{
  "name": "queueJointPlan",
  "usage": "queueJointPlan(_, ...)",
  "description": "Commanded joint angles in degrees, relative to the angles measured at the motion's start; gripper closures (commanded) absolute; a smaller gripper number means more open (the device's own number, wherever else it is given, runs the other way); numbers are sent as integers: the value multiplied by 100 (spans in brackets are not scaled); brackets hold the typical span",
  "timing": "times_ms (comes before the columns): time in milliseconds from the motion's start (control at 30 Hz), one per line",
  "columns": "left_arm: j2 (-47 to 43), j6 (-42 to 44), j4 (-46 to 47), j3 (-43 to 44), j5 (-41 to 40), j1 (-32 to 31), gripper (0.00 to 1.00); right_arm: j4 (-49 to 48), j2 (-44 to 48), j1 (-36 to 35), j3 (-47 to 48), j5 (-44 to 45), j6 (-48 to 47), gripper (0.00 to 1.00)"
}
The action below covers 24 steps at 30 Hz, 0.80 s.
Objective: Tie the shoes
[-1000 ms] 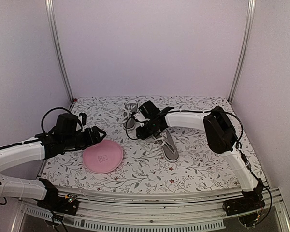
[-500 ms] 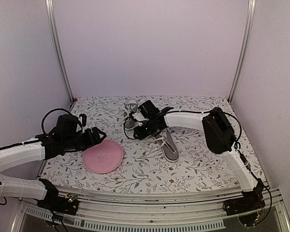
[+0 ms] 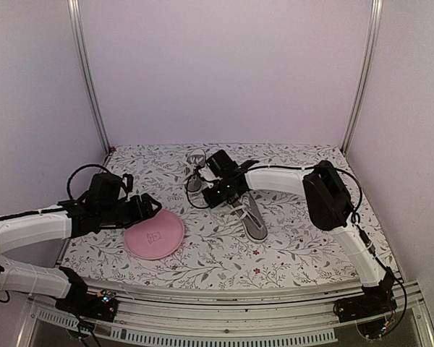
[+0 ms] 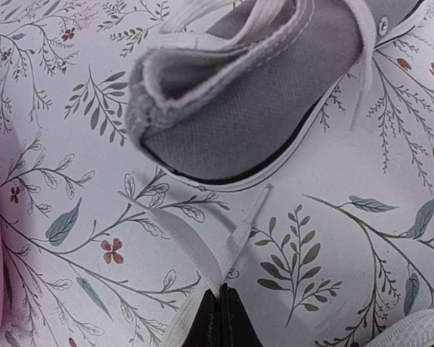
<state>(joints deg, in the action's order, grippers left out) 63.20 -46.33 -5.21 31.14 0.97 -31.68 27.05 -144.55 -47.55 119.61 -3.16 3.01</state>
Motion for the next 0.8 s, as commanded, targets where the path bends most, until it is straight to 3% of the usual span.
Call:
queueJointPlan(0,330,112,234,246,87,-258,21,-4,1178,75,-167,216,321,98)
queueJointPlan(167,1049,91,637,611,140,-645,22,-176,2372,335,-1139,360,546,98)
queueJointPlan(433,2801,3,1057,1740,259,-1224,23,-626,4420,1190,-3702,544,1059,98)
queueJointPlan(767,5095,-16,-241,3872,-513,-1359,36,-949,5756,1547,-5715,545,1305,98)
